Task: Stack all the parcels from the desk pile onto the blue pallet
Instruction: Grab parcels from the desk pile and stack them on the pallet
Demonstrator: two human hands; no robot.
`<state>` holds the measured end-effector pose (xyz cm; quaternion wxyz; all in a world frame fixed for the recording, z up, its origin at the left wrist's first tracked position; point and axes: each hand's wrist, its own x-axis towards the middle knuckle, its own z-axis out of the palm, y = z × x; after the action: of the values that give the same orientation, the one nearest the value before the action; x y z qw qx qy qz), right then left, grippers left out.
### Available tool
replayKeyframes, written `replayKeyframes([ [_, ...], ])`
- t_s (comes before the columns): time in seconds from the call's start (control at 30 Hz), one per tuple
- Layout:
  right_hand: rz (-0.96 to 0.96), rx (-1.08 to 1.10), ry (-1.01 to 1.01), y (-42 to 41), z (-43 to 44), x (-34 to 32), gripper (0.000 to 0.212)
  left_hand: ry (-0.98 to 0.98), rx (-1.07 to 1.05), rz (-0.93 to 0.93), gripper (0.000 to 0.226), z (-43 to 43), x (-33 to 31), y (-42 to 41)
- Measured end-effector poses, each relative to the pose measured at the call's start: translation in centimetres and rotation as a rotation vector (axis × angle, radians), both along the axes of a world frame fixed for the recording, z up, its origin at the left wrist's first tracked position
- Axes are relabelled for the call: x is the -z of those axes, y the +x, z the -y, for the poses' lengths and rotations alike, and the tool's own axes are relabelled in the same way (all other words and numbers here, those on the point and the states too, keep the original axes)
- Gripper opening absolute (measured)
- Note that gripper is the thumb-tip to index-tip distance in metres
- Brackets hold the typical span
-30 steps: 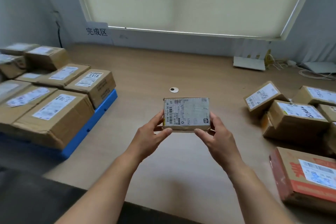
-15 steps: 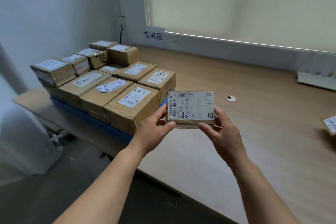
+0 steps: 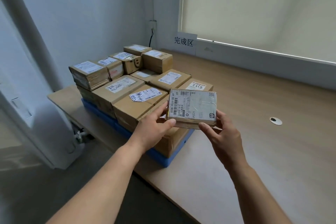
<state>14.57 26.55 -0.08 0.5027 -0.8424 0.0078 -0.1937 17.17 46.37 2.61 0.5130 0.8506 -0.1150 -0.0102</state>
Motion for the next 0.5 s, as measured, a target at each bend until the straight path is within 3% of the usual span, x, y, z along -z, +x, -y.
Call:
replayKeyframes([
  [0.5, -0.036, -0.043, 0.045, 16.9, -8.5, -0.9, 0.037, 0.263, -0.029, 0.007, 0.059, -8.9, -2.1, 17.7],
])
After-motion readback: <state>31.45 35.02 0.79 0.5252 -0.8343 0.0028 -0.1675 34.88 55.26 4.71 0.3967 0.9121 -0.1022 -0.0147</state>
